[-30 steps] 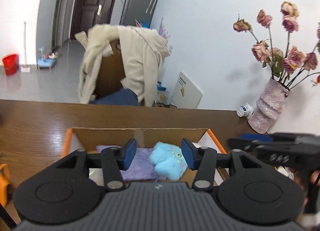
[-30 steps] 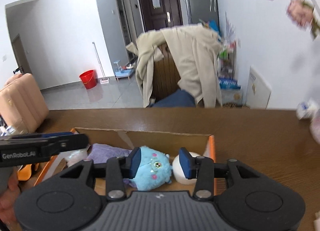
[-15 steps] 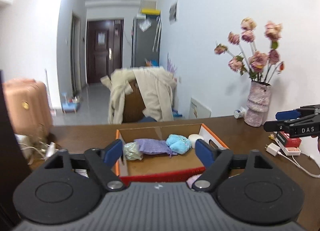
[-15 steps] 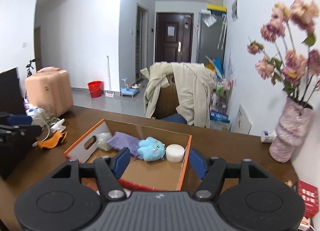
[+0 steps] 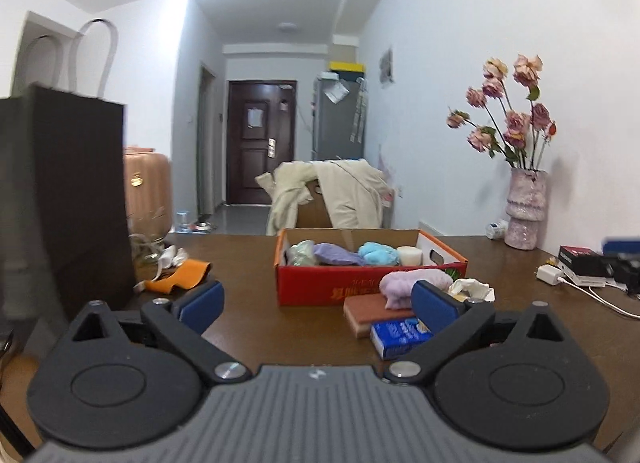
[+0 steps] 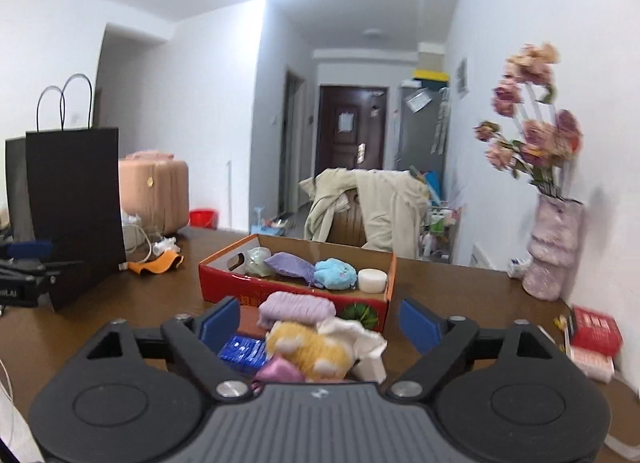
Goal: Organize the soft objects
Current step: 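Withdraw both tools from the box toward the remaining pile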
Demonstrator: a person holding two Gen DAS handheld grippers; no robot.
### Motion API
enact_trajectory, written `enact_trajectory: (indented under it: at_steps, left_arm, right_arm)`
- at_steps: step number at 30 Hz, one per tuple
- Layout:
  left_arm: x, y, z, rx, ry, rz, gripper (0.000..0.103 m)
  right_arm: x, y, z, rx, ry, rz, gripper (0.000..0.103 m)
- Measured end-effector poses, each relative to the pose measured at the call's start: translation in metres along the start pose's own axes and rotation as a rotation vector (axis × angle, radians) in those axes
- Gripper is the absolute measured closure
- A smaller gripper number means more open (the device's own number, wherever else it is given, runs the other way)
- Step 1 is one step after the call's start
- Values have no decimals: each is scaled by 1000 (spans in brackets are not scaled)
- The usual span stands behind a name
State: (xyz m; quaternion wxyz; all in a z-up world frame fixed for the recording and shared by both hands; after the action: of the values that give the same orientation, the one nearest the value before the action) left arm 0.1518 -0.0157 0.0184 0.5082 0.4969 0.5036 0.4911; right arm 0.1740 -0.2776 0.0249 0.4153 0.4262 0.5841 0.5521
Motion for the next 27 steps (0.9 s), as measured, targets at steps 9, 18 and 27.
enact_trajectory:
  at_steps: [9,18,27]
  left_arm:
    - [-10,-27,3,71,-62,0,1]
    - [-47,-49,48,166,-143,-21,7]
    - [-111,-79,117,305,-248,-70,28]
  right_arm:
    - [18,-56,-46,25,-16,122,15]
    - [-6,-77,-18,92,-62,157,31]
    - [-45,-96,30,147,-57,246,48]
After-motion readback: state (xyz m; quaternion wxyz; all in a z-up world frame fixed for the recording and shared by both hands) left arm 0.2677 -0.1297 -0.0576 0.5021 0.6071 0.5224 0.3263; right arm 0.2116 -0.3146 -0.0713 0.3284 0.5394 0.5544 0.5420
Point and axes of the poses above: each gripper's, at about its wrist camera, not at the fingertips, and z roughly the way its jaws point, x to its left, y to its top, the point moved 10 cm from there along z, roughly the way its jaws point, and after that the axes turned 13 degrees about -x, right-handed, at the moved point
